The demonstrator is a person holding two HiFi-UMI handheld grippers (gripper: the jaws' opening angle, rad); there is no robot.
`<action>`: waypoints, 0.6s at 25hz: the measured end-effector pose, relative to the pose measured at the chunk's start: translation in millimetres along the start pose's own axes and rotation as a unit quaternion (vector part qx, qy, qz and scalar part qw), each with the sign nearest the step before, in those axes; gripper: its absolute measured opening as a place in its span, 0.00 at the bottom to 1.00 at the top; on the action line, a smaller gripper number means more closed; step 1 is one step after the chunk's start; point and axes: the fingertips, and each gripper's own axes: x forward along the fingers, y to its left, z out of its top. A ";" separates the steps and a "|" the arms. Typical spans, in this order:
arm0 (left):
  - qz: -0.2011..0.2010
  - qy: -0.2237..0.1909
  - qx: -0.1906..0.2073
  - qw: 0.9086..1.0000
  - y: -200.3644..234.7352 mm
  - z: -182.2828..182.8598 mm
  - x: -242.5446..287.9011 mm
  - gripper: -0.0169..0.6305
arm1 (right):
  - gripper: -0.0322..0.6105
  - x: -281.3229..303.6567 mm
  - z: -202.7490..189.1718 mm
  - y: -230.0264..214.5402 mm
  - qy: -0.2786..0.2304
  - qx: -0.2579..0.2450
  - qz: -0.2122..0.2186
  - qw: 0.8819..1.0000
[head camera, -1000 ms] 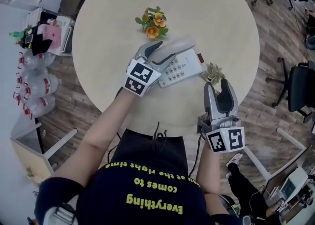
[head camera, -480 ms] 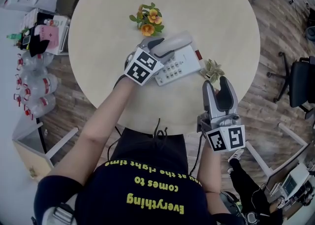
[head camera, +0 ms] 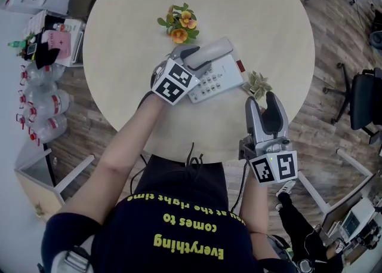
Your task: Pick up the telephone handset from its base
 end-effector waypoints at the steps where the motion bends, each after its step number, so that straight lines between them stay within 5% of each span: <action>1: 0.001 -0.005 -0.006 1.000 -0.2 1.4 -1.9 0.37 | 0.41 -0.6 0.7 -0.6 -0.001 0.000 -0.001 1.000; 10: 0.022 -0.050 -0.036 0.998 0.9 15.0 -31.9 0.37 | 0.36 -8.1 7.2 2.2 -0.012 -0.011 -0.005 1.000; 15: 0.037 -0.082 -0.032 0.995 -1.1 29.3 -54.2 0.37 | 0.20 -15.6 14.6 7.1 -0.025 -0.031 -0.012 0.999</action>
